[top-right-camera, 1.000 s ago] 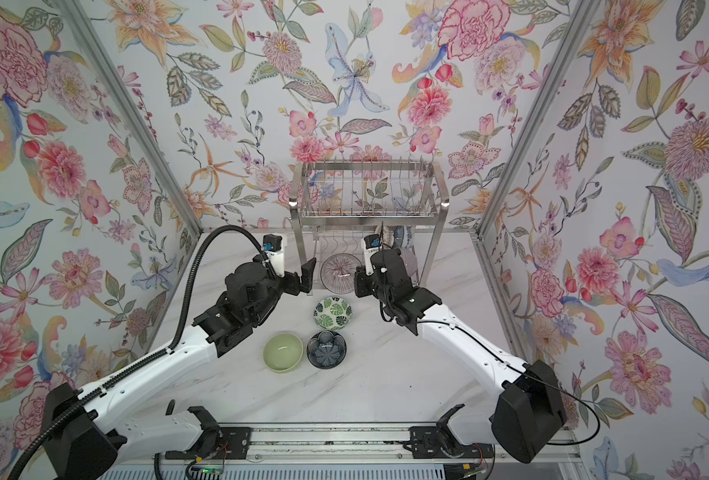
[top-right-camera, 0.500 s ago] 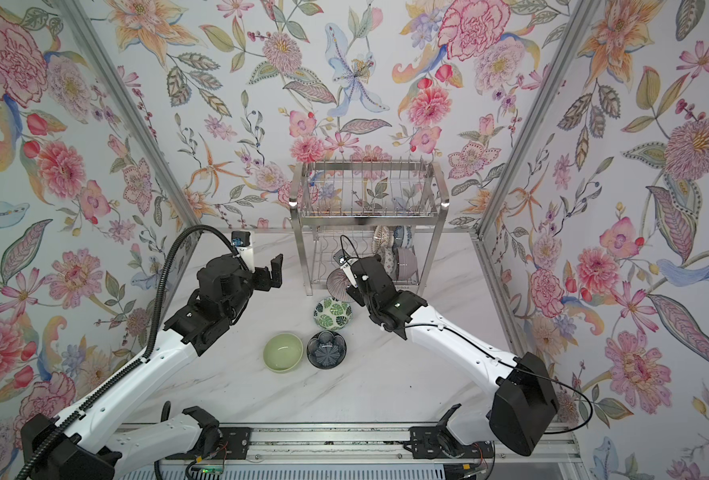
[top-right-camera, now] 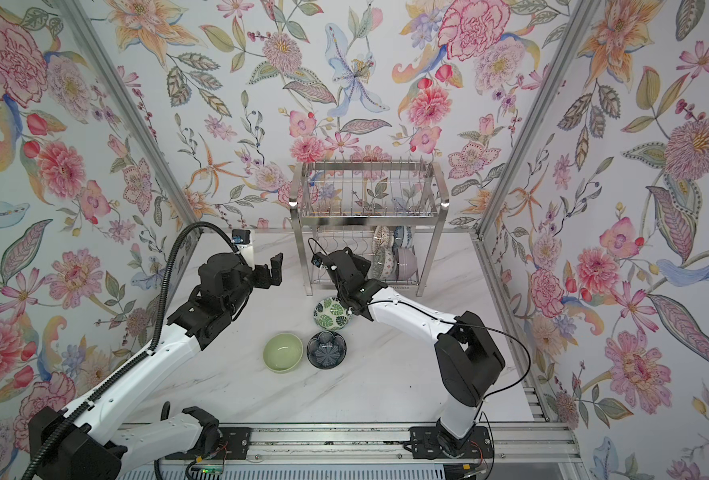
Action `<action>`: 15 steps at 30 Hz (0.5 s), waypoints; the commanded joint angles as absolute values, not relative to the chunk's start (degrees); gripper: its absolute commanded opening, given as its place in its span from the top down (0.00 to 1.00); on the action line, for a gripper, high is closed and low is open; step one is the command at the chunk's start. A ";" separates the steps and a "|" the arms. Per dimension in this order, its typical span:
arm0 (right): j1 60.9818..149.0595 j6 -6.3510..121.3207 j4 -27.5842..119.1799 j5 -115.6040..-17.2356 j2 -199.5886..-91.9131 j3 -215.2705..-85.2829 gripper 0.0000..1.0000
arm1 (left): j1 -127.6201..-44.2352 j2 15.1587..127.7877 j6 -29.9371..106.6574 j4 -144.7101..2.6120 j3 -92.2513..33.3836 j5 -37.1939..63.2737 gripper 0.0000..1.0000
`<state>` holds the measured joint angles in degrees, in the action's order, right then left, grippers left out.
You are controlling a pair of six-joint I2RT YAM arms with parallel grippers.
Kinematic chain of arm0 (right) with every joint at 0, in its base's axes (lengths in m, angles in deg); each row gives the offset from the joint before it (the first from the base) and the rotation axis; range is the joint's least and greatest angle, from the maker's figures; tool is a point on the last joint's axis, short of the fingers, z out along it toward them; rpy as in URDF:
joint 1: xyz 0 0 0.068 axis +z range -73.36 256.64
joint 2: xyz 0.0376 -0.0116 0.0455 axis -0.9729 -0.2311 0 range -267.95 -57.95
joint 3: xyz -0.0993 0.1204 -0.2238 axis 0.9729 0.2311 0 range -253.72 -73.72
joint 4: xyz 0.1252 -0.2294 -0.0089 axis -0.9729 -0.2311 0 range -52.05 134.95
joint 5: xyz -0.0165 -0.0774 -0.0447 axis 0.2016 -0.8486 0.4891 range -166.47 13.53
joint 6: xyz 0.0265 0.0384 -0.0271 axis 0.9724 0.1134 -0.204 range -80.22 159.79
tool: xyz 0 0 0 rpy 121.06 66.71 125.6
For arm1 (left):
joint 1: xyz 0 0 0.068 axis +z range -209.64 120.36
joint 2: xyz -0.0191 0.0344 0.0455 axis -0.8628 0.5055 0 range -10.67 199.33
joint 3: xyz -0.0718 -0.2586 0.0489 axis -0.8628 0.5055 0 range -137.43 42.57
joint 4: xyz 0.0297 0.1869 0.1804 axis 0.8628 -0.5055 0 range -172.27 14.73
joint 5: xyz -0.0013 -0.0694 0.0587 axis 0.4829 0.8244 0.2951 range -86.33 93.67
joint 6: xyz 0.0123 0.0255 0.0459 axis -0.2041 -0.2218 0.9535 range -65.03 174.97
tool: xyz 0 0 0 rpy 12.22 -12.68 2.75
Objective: Load the bowls into the dish rack
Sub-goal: 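Carry the striped bowl into the rack with the right gripper while the left withdraws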
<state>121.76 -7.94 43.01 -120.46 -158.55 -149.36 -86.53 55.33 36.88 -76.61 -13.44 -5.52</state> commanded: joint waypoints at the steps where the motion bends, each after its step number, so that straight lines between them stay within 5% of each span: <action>1: 120.94 -12.89 52.81 -124.05 -159.95 -151.61 1.00 | -86.01 54.60 35.49 -75.58 -12.60 -3.90 0.01; 6: 119.95 -23.21 68.26 -127.32 -165.76 -150.73 1.00 | -86.01 53.35 36.16 -75.72 -11.13 -3.16 0.01; 15: 117.80 -25.31 70.99 -130.71 -171.52 -156.10 1.00 | -86.01 54.35 37.54 -77.33 -14.14 -0.74 0.01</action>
<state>118.50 -23.13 63.67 -127.30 -171.35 -152.53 -86.53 54.26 36.53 -76.55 -11.98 -2.44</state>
